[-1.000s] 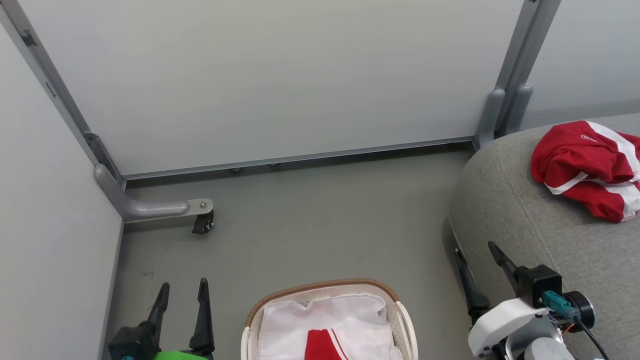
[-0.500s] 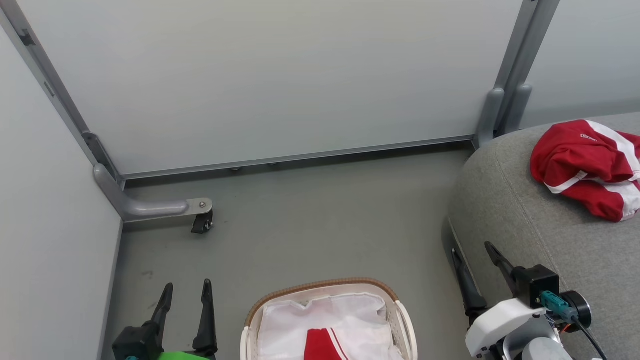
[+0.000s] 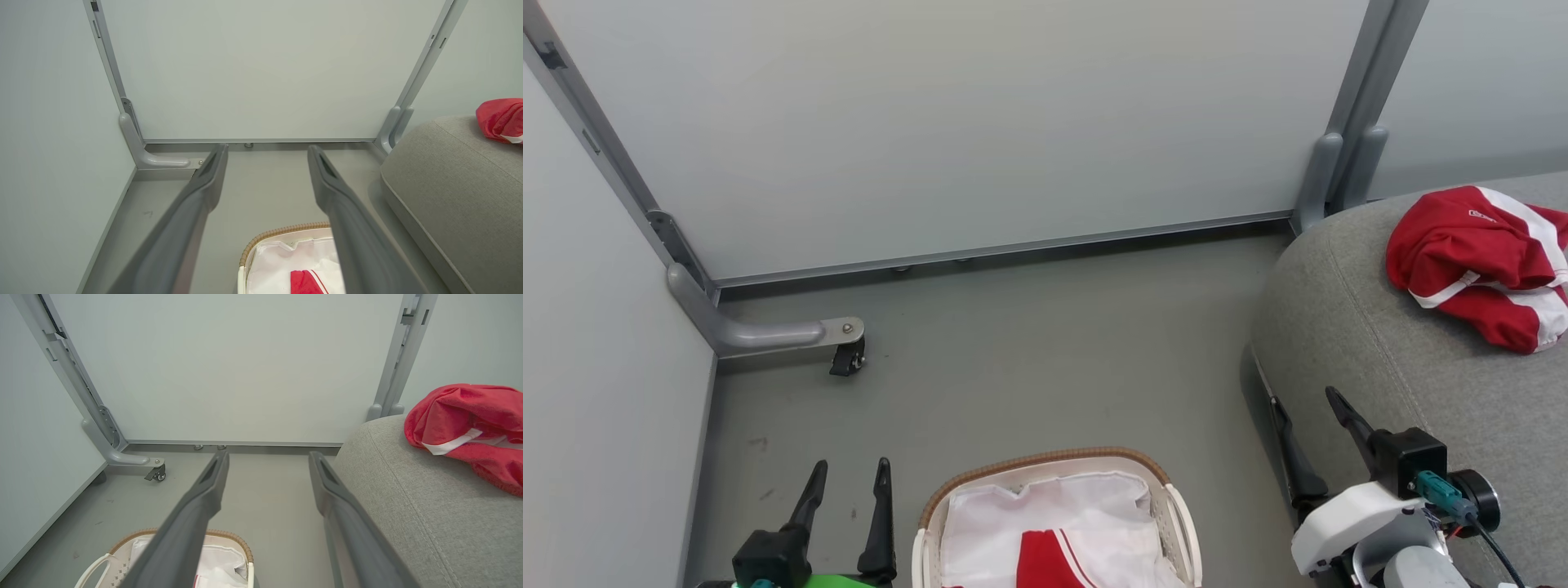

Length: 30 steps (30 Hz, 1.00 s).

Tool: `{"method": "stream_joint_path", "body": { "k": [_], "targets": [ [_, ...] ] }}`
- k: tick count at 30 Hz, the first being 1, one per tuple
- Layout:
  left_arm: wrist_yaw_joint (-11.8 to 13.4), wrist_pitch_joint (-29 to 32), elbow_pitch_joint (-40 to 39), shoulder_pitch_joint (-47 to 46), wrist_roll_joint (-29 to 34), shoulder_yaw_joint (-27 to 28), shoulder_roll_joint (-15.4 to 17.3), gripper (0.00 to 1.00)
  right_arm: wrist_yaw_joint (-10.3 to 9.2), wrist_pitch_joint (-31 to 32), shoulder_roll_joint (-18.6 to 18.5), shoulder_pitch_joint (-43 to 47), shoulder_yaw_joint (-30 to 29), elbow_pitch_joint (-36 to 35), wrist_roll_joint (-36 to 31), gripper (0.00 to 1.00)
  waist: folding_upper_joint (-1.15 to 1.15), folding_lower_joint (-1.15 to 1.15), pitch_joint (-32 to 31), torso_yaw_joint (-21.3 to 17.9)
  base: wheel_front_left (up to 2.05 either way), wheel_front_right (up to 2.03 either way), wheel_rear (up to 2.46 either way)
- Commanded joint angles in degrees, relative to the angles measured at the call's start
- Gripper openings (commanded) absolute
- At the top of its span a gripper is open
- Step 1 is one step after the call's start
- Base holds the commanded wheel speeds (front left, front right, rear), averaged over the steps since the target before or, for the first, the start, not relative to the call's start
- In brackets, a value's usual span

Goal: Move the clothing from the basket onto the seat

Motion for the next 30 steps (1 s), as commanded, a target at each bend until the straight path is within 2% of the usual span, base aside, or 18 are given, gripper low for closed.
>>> {"method": "stream_joint_path", "body": {
  "k": [1, 6, 10, 19, 22, 30],
  "targets": [
    [-0.2, 0.1, 0.1, -1.1, 0.7, -0.5, 0.1, 1.00, -0.08, -0.1, -0.2, -0.2, -0.3, -0.3, -0.7, 1.00, 0.00, 0.00, 0.4, -0.2, 0.00, 0.00, 0.00],
    [-0.7, 0.1, 1.6, -3.4, 1.8, -3.8, 0.1, 1.00, -0.08, -0.1, -0.2, -1.1, -1.4, -1.5, -1.7, 1.00, 0.00, 0.00, 2.4, -1.2, 0.00, 0.00, 0.00],
    [-1.2, 0.1, 5.4, -8.0, 2.8, -7.6, 0.1, 1.00, -0.08, -0.1, -0.2, -3.3, -2.2, -2.9, -2.6, 1.00, 0.00, 0.00, 7.2, -2.5, 0.00, 0.00, 0.00],
    [-2.0, 0.1, 22.6, -21.5, 5.0, -19.4, 0.2, 1.00, -0.08, -0.1, -0.3, -9.0, -1.6, -6.3, -6.0, 1.00, 0.00, 0.00, 19.5, -7.6, 0.00, 0.00, 0.00],
    [-2.1, 0.9, 28.2, -24.4, 3.4, -22.3, 0.2, 1.00, -0.08, -0.1, -0.2, -10.4, -1.1, -7.7, -8.1, 1.00, 0.00, 0.00, 23.2, -9.6, 0.00, 0.00, 0.00],
    [-2.1, 3.3, 38.4, -33.9, 1.6, -29.8, 0.2, 1.00, -0.08, -0.1, -0.2, -14.4, 0.0, -12.9, -6.2, 1.00, 0.00, 0.00, 34.4, -13.1, 0.00, 0.00, 0.00]
  ]
}}
